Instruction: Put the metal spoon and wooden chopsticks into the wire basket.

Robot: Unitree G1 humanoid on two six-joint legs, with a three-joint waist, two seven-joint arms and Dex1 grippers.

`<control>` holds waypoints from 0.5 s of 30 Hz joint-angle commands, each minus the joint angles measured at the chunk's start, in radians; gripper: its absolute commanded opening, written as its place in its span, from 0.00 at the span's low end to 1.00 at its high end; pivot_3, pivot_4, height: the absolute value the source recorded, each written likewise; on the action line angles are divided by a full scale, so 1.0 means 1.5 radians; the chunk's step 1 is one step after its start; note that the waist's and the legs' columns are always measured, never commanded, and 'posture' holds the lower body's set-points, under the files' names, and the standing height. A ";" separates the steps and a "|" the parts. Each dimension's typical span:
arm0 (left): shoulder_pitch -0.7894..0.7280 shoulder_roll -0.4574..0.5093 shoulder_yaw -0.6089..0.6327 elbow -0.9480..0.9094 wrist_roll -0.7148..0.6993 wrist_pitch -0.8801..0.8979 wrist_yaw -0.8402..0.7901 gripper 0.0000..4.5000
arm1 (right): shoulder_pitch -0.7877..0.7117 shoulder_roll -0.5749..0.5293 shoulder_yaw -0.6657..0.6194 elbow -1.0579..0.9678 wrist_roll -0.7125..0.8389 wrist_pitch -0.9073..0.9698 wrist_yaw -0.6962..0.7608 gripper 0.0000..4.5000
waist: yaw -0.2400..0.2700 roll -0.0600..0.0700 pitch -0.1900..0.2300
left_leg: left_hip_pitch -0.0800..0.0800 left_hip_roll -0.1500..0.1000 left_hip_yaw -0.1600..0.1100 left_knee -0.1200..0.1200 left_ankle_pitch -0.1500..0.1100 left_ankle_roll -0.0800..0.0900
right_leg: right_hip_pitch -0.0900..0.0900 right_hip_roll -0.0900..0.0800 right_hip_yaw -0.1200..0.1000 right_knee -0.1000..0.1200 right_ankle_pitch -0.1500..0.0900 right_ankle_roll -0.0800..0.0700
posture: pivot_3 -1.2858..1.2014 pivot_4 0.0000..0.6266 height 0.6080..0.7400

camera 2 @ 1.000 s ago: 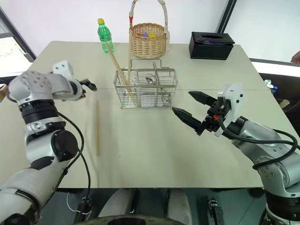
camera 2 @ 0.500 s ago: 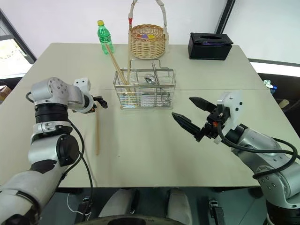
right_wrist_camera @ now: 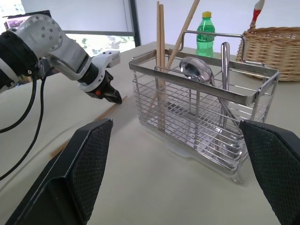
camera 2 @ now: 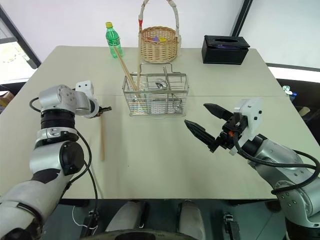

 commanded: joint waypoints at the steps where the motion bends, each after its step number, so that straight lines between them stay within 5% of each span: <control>1: -0.012 0.017 0.026 -0.064 0.002 -0.108 0.015 0.01 | -0.012 -0.010 -0.017 -0.009 0.011 -0.004 0.004 1.00 | 0.000 -0.001 0.001 | 0.000 0.000 0.000 0.000 0.000 0.000 | 0.000 0.000 0.000 0.000 0.000 0.000 | 0.52 0.24 0.42; 11: -0.117 0.077 0.137 -0.144 -0.105 -0.481 -0.055 0.01 | -0.082 -0.049 -0.014 0.013 0.051 0.043 0.000 1.00 | 0.003 -0.003 0.002 | -0.001 0.000 0.000 0.000 0.000 0.000 | 0.000 -0.001 0.000 -0.001 0.000 0.000 | 0.52 0.24 0.42; 15: -0.191 0.073 0.123 -0.163 -0.171 -0.490 -0.124 0.01 | -0.098 -0.053 -0.011 0.020 0.056 0.051 -0.003 1.00 | 0.003 -0.005 0.002 | -0.002 0.000 0.000 0.001 0.000 0.002 | 0.000 0.000 -0.001 -0.002 0.000 0.000 | 0.52 0.24 0.42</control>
